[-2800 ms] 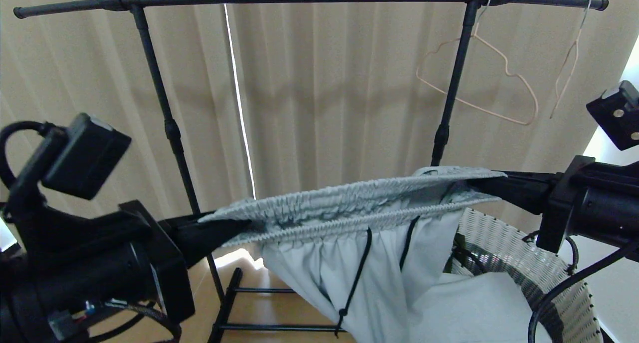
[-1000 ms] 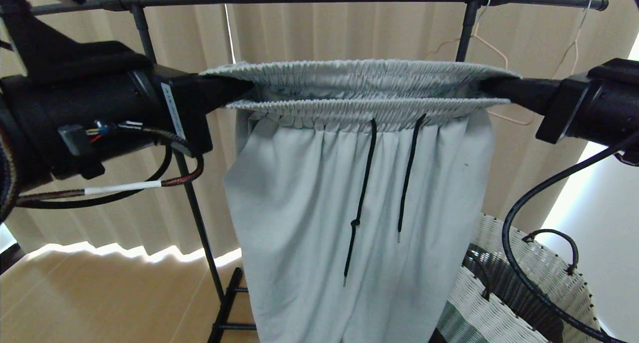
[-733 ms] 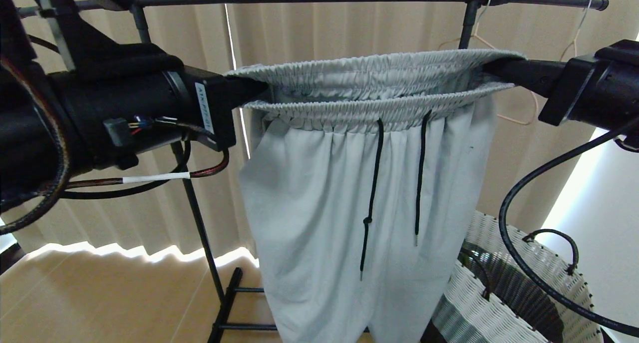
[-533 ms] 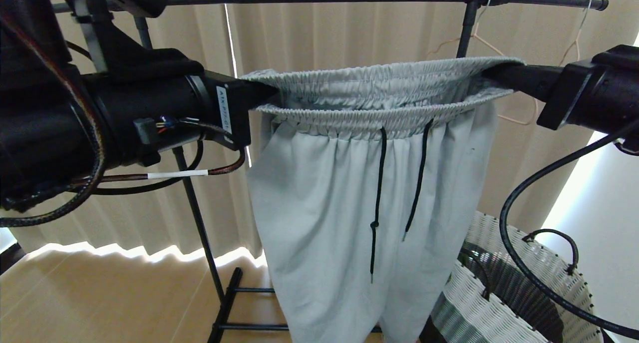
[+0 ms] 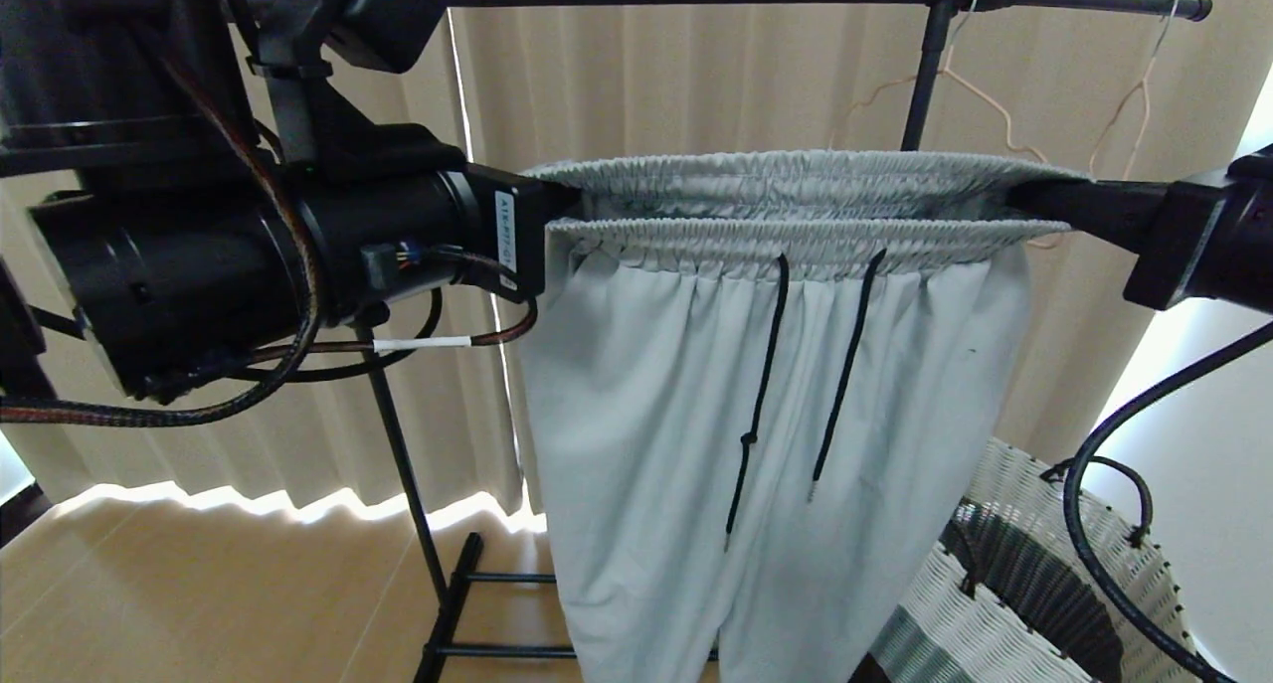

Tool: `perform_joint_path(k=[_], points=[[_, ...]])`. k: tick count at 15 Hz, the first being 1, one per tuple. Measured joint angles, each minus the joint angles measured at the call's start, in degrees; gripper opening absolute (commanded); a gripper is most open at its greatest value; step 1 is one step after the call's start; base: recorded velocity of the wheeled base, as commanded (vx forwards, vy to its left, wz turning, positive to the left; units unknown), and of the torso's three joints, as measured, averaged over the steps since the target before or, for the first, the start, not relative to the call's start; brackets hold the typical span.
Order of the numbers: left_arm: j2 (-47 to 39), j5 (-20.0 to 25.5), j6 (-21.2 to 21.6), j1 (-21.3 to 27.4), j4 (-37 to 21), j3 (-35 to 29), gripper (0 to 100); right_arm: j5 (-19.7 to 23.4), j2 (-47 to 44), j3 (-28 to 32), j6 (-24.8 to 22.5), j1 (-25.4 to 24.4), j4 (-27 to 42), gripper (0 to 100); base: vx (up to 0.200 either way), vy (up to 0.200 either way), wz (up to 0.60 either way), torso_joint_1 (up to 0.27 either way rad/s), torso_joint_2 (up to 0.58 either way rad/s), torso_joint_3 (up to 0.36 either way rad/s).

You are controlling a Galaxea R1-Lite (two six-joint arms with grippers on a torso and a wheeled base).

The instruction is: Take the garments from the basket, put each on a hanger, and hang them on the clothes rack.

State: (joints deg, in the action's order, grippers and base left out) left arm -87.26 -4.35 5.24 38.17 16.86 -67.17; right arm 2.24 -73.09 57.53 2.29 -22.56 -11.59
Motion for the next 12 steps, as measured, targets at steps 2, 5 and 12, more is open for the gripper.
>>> perform_joint_path(k=[2, 5, 12], points=[[-1.0, -0.8, 0.0, 0.1, -0.4, -1.2, 0, -0.7, 0.6, -0.1, 0.0, 0.1, 0.6, 0, 0.000, 0.000, 0.00, 0.000, 0.00, 0.000], [-3.4, -5.9, 0.0, -0.2, -1.6, -3.0, 0, -0.5, 2.1, -1.5, 0.0, 0.1, 1.7, 0, 0.000, 0.000, 0.00, 0.000, 0.00, 0.000], [-7.3, -9.5, 0.1, -2.0, -3.4, -3.3, 0, -0.2, 7.2, -6.2, -0.2, -3.3, 1.9, 0, 0.000, 0.000, 0.00, 0.000, 0.00, 0.000]])
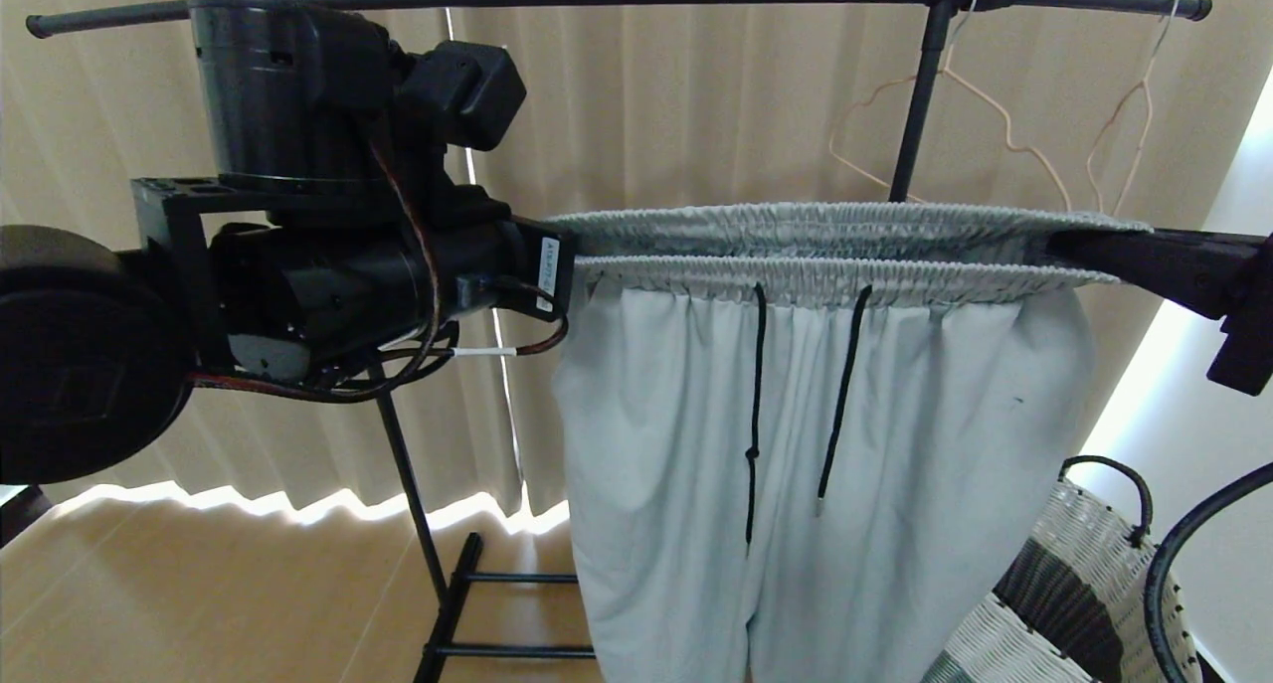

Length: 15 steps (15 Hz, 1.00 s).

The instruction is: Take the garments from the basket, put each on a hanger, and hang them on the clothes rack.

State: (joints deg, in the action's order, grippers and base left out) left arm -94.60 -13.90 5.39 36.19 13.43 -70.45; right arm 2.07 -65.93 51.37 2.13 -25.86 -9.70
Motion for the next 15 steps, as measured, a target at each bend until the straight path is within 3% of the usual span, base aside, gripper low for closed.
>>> perform_joint_path(k=[7, 13, 15], points=[[3.6, 1.6, 0.1, 0.1, 0.5, 3.9, 0, -1.1, -2.2, 0.3, -0.5, 0.8, -3.0, 0, 0.000, 0.000, 0.00, 0.000, 0.00, 0.000], [12.3, 19.1, 0.3, 1.3, 0.6, 9.1, 0, -0.7, -12.2, 2.4, -0.1, 2.0, -19.4, 0, 0.000, 0.000, 0.00, 0.000, 0.00, 0.000], [14.9, 25.5, 0.3, 1.3, 3.4, 11.1, 0, -0.5, -15.6, 4.5, -0.1, 2.1, -22.6, 0, 0.000, 0.000, 0.00, 0.000, 0.00, 0.000]])
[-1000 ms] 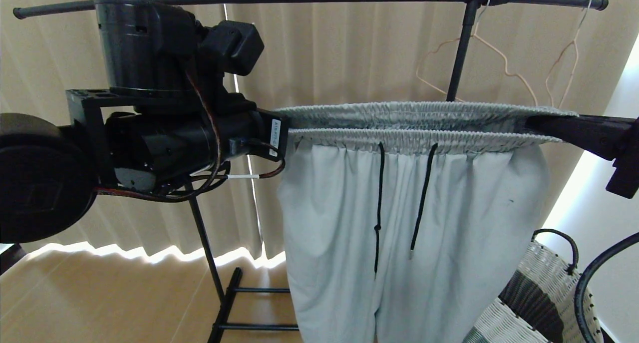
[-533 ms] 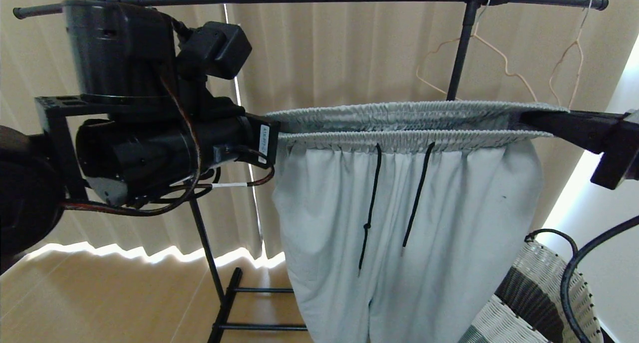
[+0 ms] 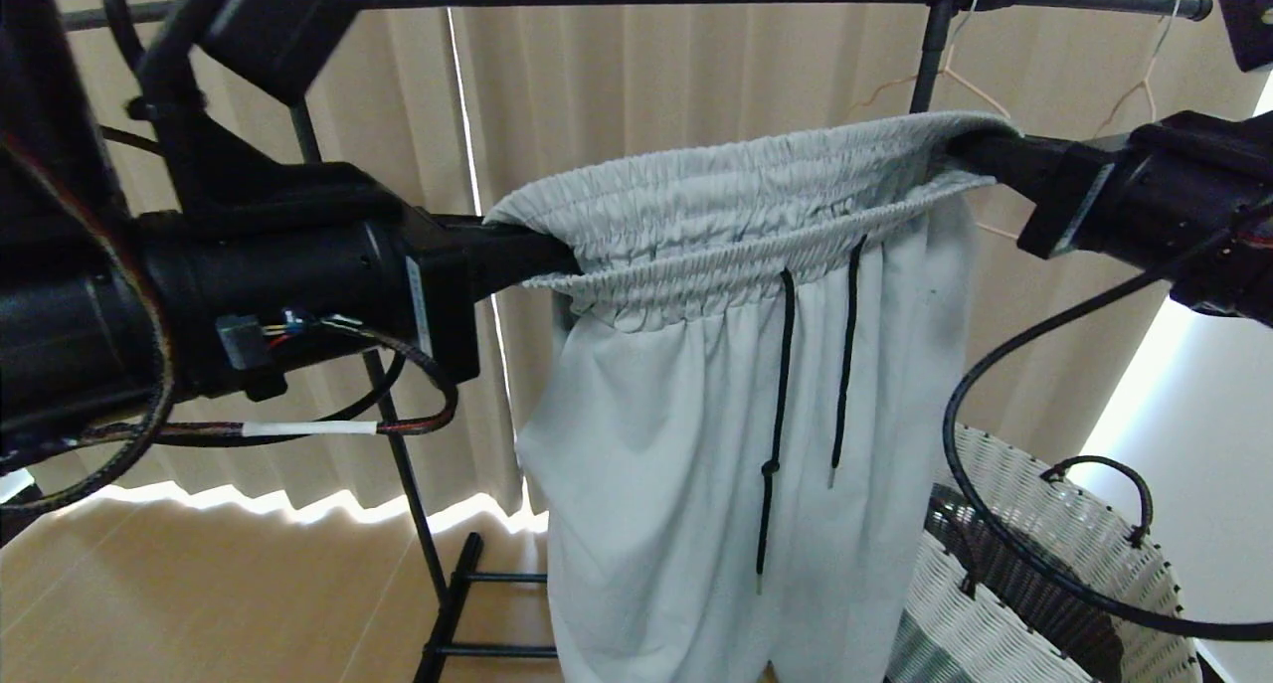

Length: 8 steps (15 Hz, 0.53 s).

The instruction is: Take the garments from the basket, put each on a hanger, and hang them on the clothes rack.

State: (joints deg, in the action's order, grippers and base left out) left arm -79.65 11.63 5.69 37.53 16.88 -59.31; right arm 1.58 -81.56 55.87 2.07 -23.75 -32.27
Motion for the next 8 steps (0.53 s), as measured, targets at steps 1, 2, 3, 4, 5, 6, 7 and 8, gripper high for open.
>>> perform_joint_path(k=[1, 2, 3, 4, 5, 6, 7, 8], points=[[1.2, 2.0, -0.1, 0.0, 2.3, 1.2, 0, 0.1, -1.4, 1.0, 0.1, 0.0, -0.8, 0, 0.000, 0.000, 0.00, 0.000, 0.00, 0.000], [2.1, 3.1, -0.1, 0.2, 4.2, 2.3, 0, 0.1, -2.6, 2.0, 0.3, 0.0, -1.3, 0, 0.000, 0.000, 0.00, 0.000, 0.00, 0.000], [2.8, 3.3, -0.1, 0.7, 4.5, 3.0, 0, 0.1, -3.4, 2.5, 0.3, 0.0, -1.3, 0, 0.000, 0.000, 0.00, 0.000, 0.00, 0.000], [3.3, 3.3, -0.1, 1.1, 4.7, 3.6, 0, 0.1, -4.1, 2.8, 0.3, 0.0, -1.4, 0, 0.000, 0.000, 0.00, 0.000, 0.00, 0.000], [3.8, 3.3, -0.1, 1.4, 4.7, 3.9, 0, 0.1, -4.5, 2.9, 0.3, 0.0, -1.4, 0, 0.000, 0.000, 0.00, 0.000, 0.00, 0.000], [4.0, 3.4, -0.1, 1.5, 4.7, 4.1, 0, 0.1, -4.7, 2.9, 0.3, 0.0, -1.4, 0, 0.000, 0.000, 0.00, 0.000, 0.00, 0.000], [4.2, 3.3, -0.2, 1.5, 4.7, 4.2, 0, 0.1, -4.9, 2.9, 0.3, 0.0, -1.4, 0, 0.000, 0.000, 0.00, 0.000, 0.00, 0.000], [4.3, 3.3, -0.2, 1.5, 4.7, 4.3, 0, 0.1, -5.0, 2.9, 0.3, 0.0, -1.4, 0, 0.000, 0.000, 0.00, 0.000, 0.00, 0.000]])
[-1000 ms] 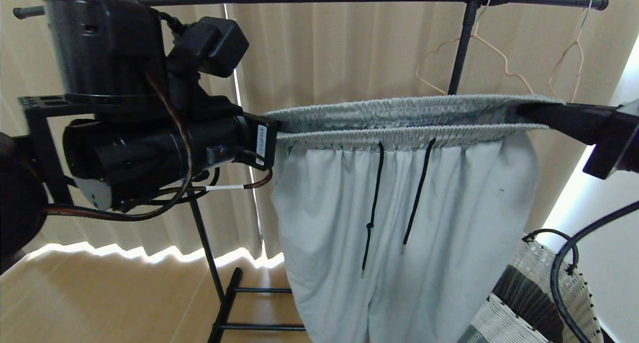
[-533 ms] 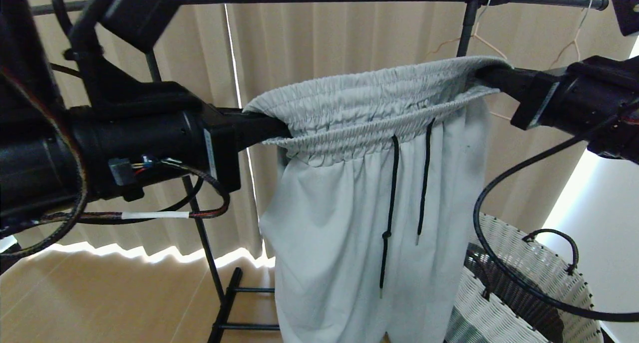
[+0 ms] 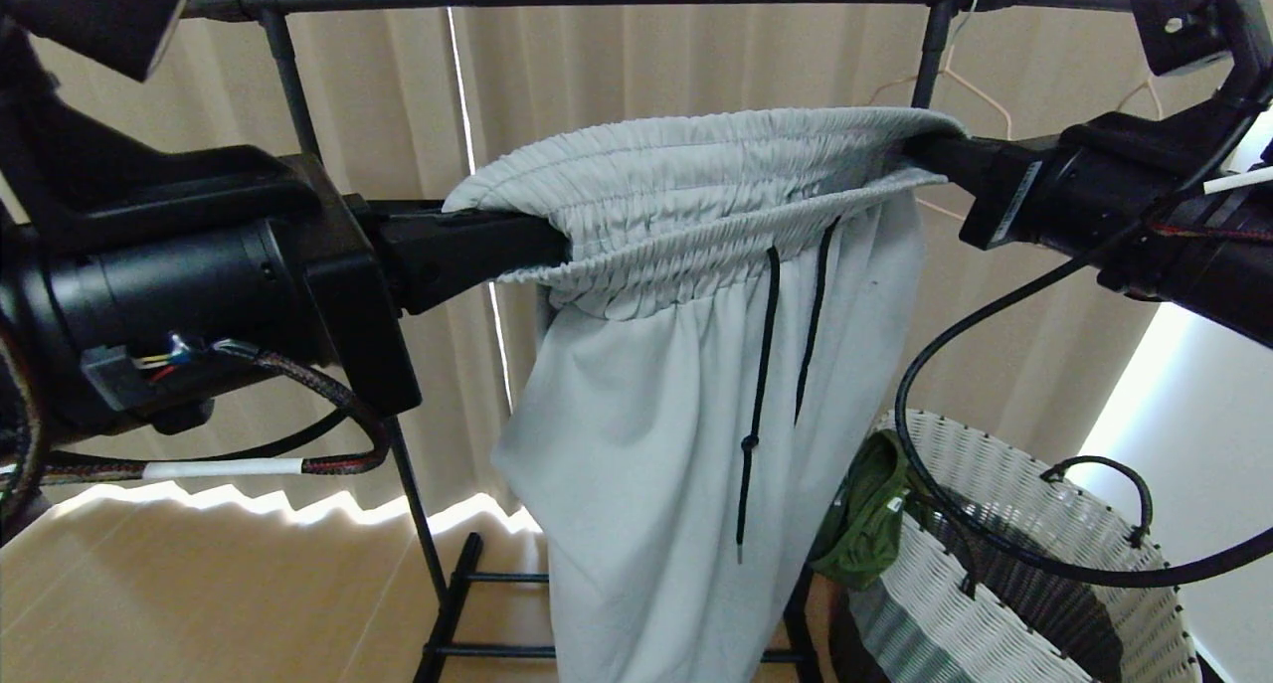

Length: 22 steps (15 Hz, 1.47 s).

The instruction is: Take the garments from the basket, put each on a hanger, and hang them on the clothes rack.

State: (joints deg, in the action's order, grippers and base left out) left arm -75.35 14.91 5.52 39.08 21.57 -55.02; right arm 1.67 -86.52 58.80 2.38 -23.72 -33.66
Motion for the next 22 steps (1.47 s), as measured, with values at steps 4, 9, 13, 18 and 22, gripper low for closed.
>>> perform_joint_path(k=[4, 9, 13, 18, 22], points=[[0.0, -0.3, 0.4, -0.2, -0.1, 0.0, 0, 0.0, 0.0, 0.0, 0.0, 0.0, 0.0, 0, 0.000, 0.000, 0.00, 0.000, 0.00, 0.000], [-1.5, -5.4, 1.5, -2.9, -0.5, -1.5, 0, -0.2, 1.4, -0.3, -0.1, 0.0, 1.6, 0, 0.000, 0.000, 0.00, 0.000, 0.00, 0.000], [-6.6, -14.4, 1.0, -4.2, -0.5, -7.1, 0, -0.2, 6.2, -1.7, -0.1, 0.0, 5.4, 0, 0.000, 0.000, 0.00, 0.000, 0.00, 0.000], [-15.4, -20.1, -1.0, -5.6, -0.2, -16.5, 0, 2.1, 16.9, -6.3, -0.1, -0.7, 11.3, 0, 0.000, 0.000, 0.00, 0.000, 0.00, 0.000], [-18.5, -20.4, -1.2, -6.6, -0.2, -18.0, 0, 6.0, 23.0, -11.4, -0.1, -1.6, 11.9, 0, 0.000, 0.000, 0.00, 0.000, 0.00, 0.000]])
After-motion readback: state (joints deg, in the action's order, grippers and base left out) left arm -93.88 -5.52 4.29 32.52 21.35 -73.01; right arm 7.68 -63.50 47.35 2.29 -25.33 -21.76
